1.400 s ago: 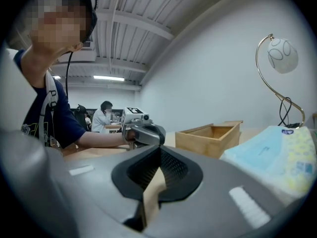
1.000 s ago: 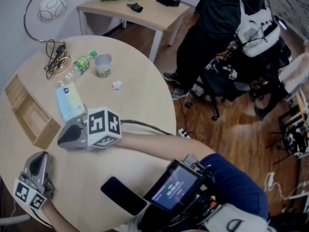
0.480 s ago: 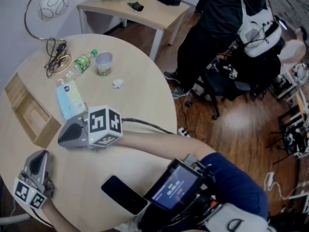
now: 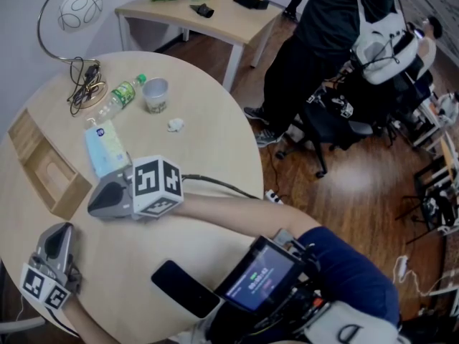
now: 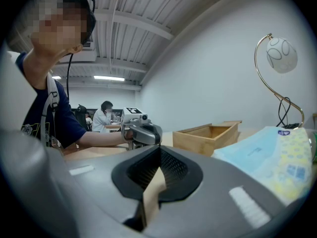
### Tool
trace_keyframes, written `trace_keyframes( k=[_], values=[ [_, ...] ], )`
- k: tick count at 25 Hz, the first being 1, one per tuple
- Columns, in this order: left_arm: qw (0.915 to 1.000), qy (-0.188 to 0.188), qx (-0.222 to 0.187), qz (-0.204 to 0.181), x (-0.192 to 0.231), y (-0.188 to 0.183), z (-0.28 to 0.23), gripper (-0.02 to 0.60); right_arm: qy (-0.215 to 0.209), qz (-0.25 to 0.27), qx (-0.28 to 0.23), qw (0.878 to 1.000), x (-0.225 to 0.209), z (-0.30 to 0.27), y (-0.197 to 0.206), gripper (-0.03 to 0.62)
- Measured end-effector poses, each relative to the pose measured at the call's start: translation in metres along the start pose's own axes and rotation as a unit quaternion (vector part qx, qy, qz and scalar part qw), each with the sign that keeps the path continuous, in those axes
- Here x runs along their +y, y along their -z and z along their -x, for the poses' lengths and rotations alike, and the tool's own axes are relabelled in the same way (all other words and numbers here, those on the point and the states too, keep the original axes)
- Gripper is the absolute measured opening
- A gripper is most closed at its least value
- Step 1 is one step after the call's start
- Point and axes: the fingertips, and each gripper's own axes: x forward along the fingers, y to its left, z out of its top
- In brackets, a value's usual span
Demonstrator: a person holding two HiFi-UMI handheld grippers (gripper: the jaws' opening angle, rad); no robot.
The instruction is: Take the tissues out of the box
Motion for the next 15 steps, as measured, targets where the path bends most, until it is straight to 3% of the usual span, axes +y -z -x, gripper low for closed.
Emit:
trace_keyframes(
  k=[15],
  values=[
    [1.0000,-0.001,-0.001,-0.001,0.0006,0.0012,0.0005,0.005,0.011,-0.001,0.002,1.000,-0.0071,0.0045,0.0016,0.006]
  ],
)
